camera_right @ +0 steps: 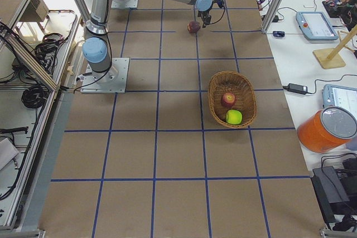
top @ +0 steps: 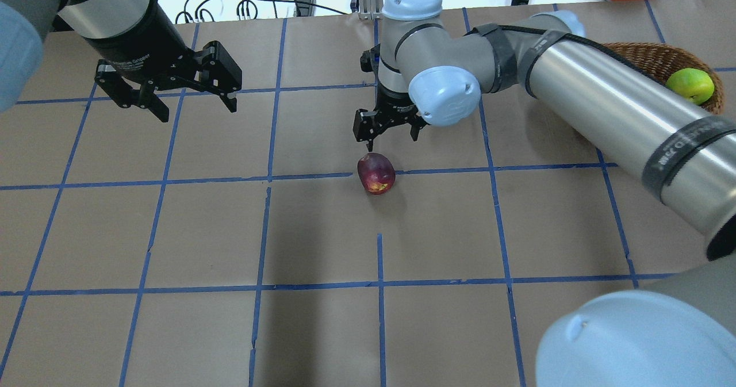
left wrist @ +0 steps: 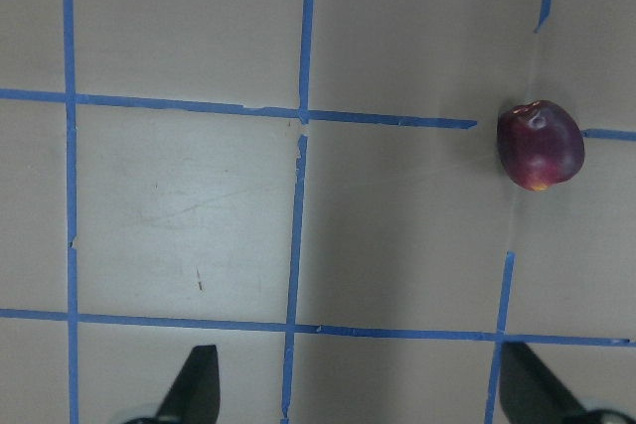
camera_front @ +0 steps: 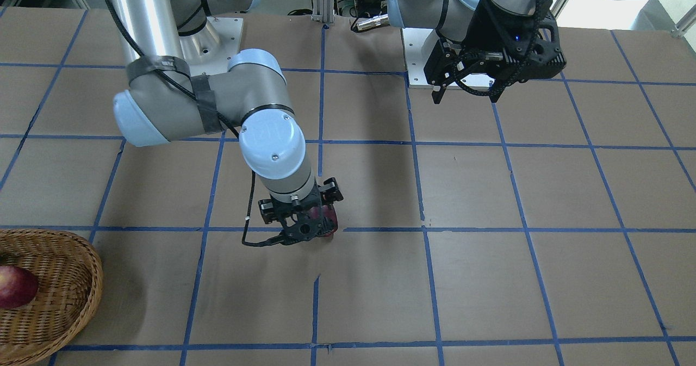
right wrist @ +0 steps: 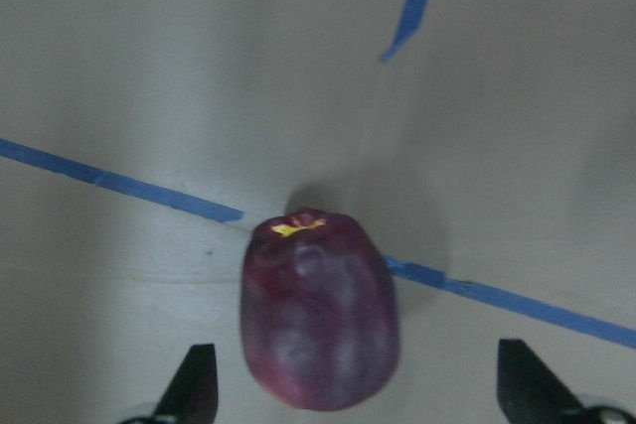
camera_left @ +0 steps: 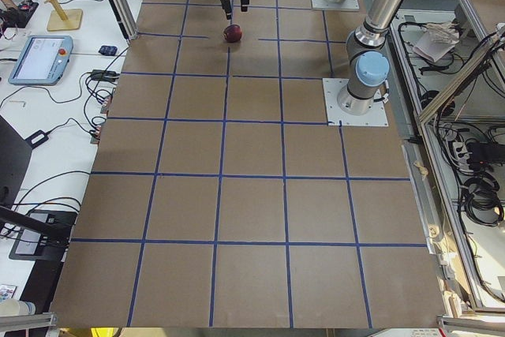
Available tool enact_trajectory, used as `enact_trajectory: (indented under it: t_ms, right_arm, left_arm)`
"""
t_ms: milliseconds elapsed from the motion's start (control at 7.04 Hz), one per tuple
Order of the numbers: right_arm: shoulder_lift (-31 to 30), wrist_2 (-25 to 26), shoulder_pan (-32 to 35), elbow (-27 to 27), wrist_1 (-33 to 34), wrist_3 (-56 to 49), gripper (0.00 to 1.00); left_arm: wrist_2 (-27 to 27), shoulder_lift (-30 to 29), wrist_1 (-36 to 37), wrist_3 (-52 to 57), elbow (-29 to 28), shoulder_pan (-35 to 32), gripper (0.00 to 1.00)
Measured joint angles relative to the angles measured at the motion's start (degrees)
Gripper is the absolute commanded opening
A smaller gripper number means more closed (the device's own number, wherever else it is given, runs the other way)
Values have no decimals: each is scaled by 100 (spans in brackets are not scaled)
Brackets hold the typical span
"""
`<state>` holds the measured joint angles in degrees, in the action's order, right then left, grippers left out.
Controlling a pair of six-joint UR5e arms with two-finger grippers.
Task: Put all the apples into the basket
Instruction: 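Lower the right gripper and grasp the dark red apple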
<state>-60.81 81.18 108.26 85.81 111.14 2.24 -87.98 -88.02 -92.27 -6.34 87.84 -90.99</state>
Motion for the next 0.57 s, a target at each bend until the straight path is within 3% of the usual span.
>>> enact_trajectory:
  t_ms: [284, 568]
  right_arm:
    - [228, -328, 209, 97, 242, 448, 100]
    - [273, -123, 240, 311, 463, 523, 100]
  left_arm:
    - [-2, 4, 37, 1, 7, 16, 100]
    - [-2, 4, 50, 1, 7, 22, 100]
